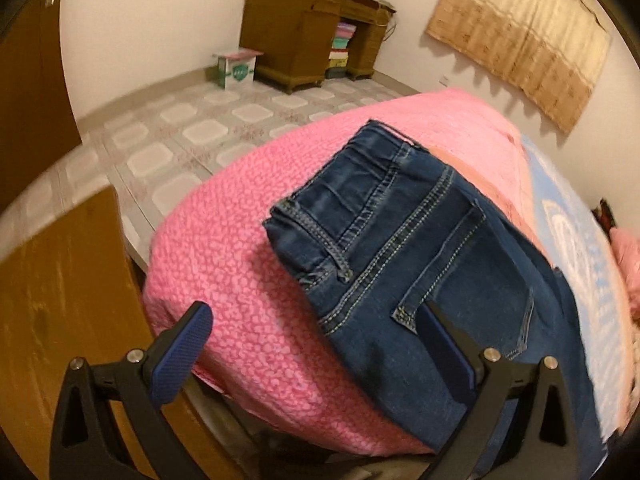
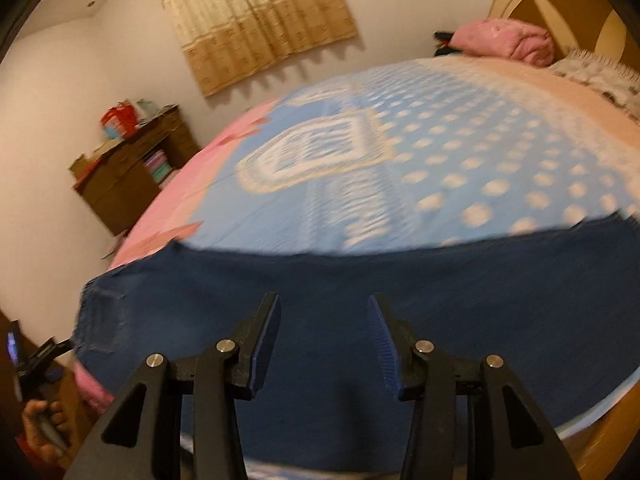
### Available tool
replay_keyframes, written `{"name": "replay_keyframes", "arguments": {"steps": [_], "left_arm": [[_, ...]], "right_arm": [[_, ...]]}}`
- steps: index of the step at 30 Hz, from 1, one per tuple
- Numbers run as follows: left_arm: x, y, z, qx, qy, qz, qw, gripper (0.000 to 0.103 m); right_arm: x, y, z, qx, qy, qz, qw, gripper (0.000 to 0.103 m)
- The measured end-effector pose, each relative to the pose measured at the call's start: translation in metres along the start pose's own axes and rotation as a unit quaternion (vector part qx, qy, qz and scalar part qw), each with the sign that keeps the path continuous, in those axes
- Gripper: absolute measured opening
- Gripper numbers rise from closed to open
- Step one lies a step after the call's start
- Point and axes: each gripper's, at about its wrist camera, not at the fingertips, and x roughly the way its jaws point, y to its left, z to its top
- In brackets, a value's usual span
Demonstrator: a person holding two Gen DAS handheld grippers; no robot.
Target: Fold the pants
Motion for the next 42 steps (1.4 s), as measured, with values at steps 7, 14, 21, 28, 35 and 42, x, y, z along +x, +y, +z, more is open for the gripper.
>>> {"name": "replay_keyframes", "arguments": {"steps": [7,14,21,28,35,42], "left_arm": [[-0.014,-0.030,-0.001,0.051,-0.033,-0.009,0.9981,0.101],[-0.006,-0.074,-0.020,0.154,-0.038,0.010,0.9872,0.101],[0.006,-0.070,-0.017,0.153,-0.032,0.033,0.9872,0.101],[0.018,-0.056,-0.018,0.135,-0.016,0.048,0.9895,0.101],[0.028,-0.049,-0.023,0.124,-0.001,0.051,0.9909,0.101],[0.037,-0.057,-0.019,0.123,-0.010,0.062,0.9904,0.103]], "right_arm": [[0.020,0.032,-0.016,-0.046,0.059,0.044,0.996,0.047],[0.048,0.058,0.010,-0.064,0.074,0.076,0.992,0.047],[0.103,0.092,0.039,0.012,0.122,0.232,0.965,0.047],[0.127,0.102,0.040,0.034,0.134,0.229,0.964,0.047],[0.128,0.098,0.035,-0.038,0.133,0.194,0.971,0.045],[0.168,0.127,0.069,-0.154,0.117,0.154,0.969,0.032]]}}
